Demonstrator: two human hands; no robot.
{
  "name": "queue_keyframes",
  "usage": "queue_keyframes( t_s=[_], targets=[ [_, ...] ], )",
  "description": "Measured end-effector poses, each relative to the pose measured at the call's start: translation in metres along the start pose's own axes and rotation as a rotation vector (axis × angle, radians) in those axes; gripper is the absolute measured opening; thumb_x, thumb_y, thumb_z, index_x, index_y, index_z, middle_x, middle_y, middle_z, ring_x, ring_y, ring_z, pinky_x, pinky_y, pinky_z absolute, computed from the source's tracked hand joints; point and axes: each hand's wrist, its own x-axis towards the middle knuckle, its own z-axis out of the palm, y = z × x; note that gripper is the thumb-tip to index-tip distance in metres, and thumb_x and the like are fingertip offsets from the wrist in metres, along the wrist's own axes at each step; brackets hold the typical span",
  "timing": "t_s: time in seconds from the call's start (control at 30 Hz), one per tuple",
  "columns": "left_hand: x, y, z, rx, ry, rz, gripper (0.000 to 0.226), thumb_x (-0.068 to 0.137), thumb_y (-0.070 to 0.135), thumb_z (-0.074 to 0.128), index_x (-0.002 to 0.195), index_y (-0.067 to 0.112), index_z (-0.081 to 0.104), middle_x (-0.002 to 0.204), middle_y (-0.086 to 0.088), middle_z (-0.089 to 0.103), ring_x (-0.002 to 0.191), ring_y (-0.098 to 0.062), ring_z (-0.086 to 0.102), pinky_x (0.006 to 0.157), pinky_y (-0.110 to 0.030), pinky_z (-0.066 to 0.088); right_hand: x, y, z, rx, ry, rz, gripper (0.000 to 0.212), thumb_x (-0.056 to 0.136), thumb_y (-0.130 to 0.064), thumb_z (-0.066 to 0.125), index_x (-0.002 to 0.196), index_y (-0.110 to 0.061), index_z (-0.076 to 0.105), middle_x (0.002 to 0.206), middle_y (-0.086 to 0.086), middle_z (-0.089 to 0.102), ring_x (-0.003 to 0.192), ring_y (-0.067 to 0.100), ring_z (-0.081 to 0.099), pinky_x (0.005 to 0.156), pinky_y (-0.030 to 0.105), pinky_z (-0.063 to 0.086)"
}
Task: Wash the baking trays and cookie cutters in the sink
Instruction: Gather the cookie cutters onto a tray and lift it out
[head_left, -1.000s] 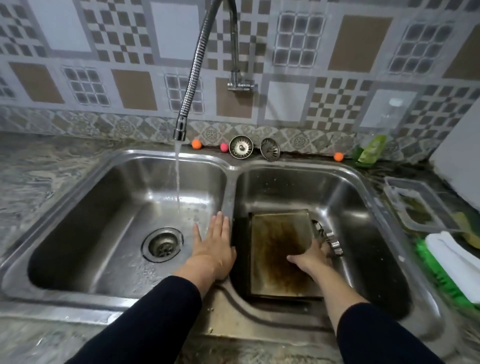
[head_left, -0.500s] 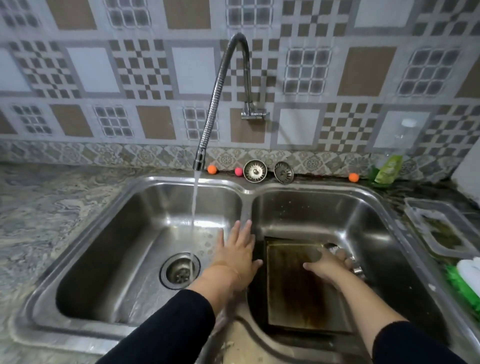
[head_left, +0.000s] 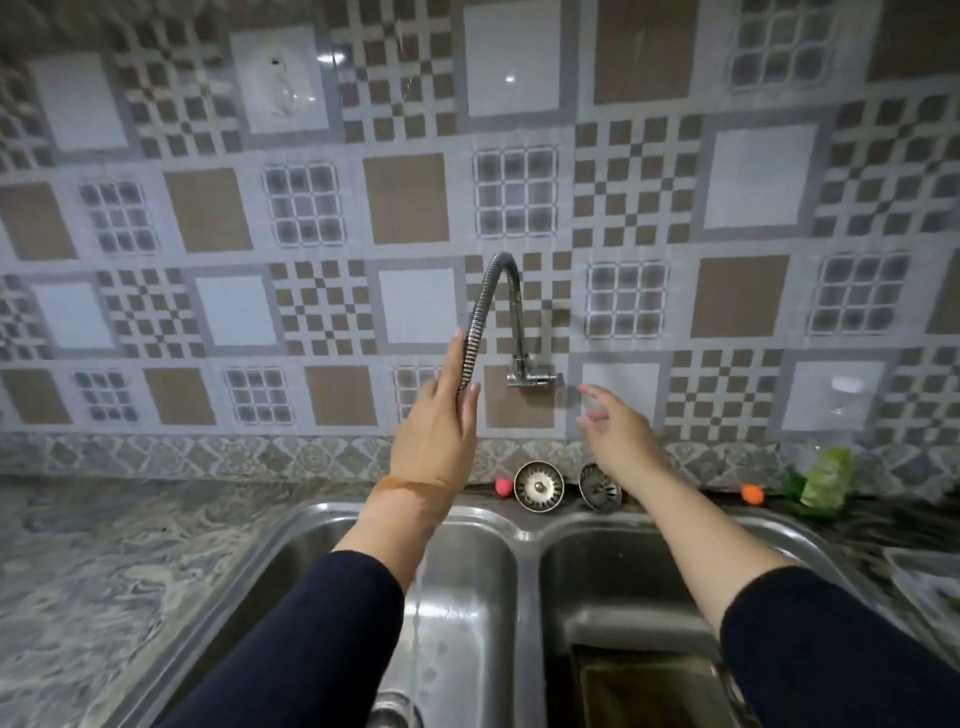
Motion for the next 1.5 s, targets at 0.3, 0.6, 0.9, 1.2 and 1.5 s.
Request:
queue_keyframes(
  t_s=[0.3, 0.6, 0.9, 1.2, 1.5],
  targets=[
    [0.003, -0.024, 0.032, -0.411, 0.055, 0.010, 0.052, 0.101, 0.035, 0.035, 0.135, 0.069, 0.014, 0.056, -0.006, 0.042, 0.048, -0.019, 0.041, 0.051, -0.047, 0.045, 0.063, 0.007, 0.039, 0.020, 0.238, -0.081, 0.019, 0.089, -0.002, 0.059, 0.104, -0.007, 0.070, 0.100, 0.010, 0.071, 0.087, 0.014, 0.061, 0.087, 0.027, 0.050],
    [0.003, -0.041, 0.058, -0.487, 0.065, 0.041, 0.054, 0.101, 0.034, 0.034, 0.133, 0.071, 0.012, 0.054, -0.001, 0.043, 0.047, -0.012, 0.043, 0.053, -0.040, 0.046, 0.123, -0.010, 0.047, 0.123, 0.346, 0.059, 0.015, 0.092, -0.011, 0.057, 0.102, -0.009, 0.069, 0.088, 0.006, 0.071, 0.081, 0.024, 0.068, 0.079, 0.044, 0.057],
    [0.003, -0.038, 0.055, -0.446, 0.022, -0.020, 0.054, 0.102, 0.036, 0.032, 0.133, 0.072, 0.007, 0.066, -0.022, 0.056, 0.052, -0.019, 0.051, 0.061, -0.044, 0.054, 0.114, -0.025, 0.032, 0.035, 0.248, 0.157, 0.030, 0.094, -0.006, 0.053, 0.123, -0.007, 0.058, 0.115, 0.006, 0.062, 0.088, 0.019, 0.060, 0.082, 0.032, 0.053],
    [-0.005, 0.002, 0.029, 0.063, 0.119, -0.014, 0.066, 0.098, 0.031, 0.040, 0.151, 0.036, 0.002, 0.132, -0.002, 0.044, 0.093, -0.021, 0.059, 0.082, -0.043, 0.053, 0.027, -0.013, -0.004, -0.203, -0.068, 0.169, 0.041, 0.091, -0.033, 0.061, 0.128, -0.017, 0.055, 0.123, 0.006, 0.062, 0.101, 0.025, 0.063, 0.086, 0.032, 0.048],
    [-0.039, 0.065, 0.050, 0.262, 0.109, 0.218, 0.039, 0.078, 0.026, 0.059, 0.117, 0.023, 0.058, 0.150, -0.006, 0.033, 0.144, -0.027, 0.018, 0.118, -0.052, 0.012, -0.041, 0.019, -0.092, -0.423, -0.213, 0.252, 0.038, 0.087, -0.030, 0.067, 0.123, -0.019, 0.061, 0.129, 0.004, 0.059, 0.106, 0.023, 0.059, 0.089, 0.031, 0.046]
  ],
)
